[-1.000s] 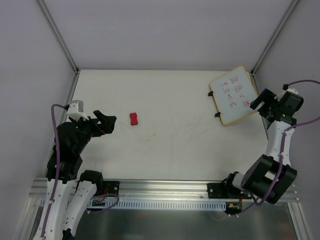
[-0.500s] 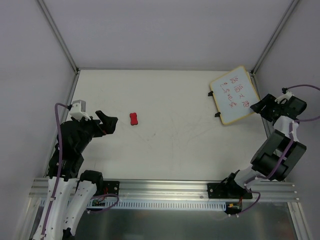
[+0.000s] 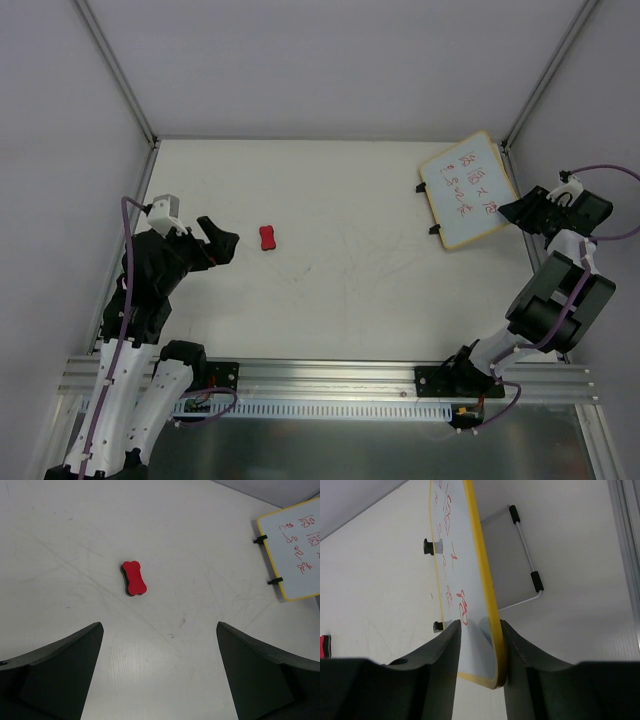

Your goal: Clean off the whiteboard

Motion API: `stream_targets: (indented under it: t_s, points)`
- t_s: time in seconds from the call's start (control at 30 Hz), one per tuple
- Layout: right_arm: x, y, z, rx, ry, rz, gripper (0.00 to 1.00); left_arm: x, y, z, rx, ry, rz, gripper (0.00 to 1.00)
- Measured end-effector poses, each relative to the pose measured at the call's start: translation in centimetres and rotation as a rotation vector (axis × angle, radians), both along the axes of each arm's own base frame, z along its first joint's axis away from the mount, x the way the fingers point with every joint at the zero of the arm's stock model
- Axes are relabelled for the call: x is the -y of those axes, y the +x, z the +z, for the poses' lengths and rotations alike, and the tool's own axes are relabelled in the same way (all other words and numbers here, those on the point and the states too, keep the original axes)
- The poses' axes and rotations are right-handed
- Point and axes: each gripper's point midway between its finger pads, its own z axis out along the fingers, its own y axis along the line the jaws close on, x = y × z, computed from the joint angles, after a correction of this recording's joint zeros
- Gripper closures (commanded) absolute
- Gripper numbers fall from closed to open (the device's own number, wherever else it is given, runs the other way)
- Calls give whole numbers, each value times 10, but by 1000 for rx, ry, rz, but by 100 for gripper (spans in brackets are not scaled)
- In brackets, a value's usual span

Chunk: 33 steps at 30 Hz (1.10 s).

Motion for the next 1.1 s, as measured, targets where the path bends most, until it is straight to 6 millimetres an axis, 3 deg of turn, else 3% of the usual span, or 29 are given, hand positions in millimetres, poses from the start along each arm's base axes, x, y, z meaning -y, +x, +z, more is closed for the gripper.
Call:
stream_targets:
  t_s: [0.13,0.37,0.77,0.9,1.1]
  points:
    - [-1,1,3,15,3,13,71,0,1,-2,-8,3,-2,1]
    - [-13,0,15,58,87,78,100,2,3,-5,-24,3,-8,1]
    - [-15,7,34,118,123,82,100,5,2,-5,-26,-3,-26,1]
    - [-15,9,54,160,123,68,100,5,2,-5,-26,-3,-26,1]
    - [-17,12,102,262,97,61,100,5,3,-7,-36,-4,-28,1]
